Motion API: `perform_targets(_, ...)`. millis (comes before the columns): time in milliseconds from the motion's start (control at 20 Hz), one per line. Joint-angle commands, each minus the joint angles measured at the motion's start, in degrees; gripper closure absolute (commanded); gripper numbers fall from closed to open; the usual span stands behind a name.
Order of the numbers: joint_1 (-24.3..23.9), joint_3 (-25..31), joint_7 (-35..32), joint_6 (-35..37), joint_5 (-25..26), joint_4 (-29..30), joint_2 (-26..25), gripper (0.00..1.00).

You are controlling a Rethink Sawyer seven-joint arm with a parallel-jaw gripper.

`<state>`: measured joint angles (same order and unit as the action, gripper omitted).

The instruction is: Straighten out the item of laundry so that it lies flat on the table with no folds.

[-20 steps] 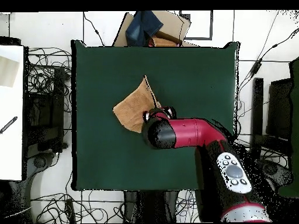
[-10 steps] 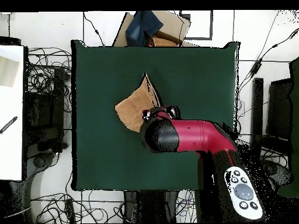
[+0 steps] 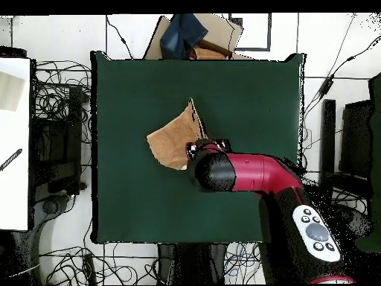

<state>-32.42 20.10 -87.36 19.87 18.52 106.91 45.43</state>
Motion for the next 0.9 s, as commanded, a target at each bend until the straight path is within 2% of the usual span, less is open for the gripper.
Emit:
perform_targets(50,-2.81,6.97,3.05,0.01,3.34,-1.13,-3.15,1.0)
perform_targets(250,-6.5,10.63,10.9,6.25,4.06,-8.14,-5.57,1.0)
perform_targets(450,-7.95,13.64,16.11,12.24,4.93,-14.65,-9.13,1.0)
perform_targets(600,-8.39,15.34,17.29,14.85,5.9,-17.66,-10.69,1.0)
perform_targets(900,-9.35,17.66,17.73,17.34,7.26,-19.88,-11.9,1.0)
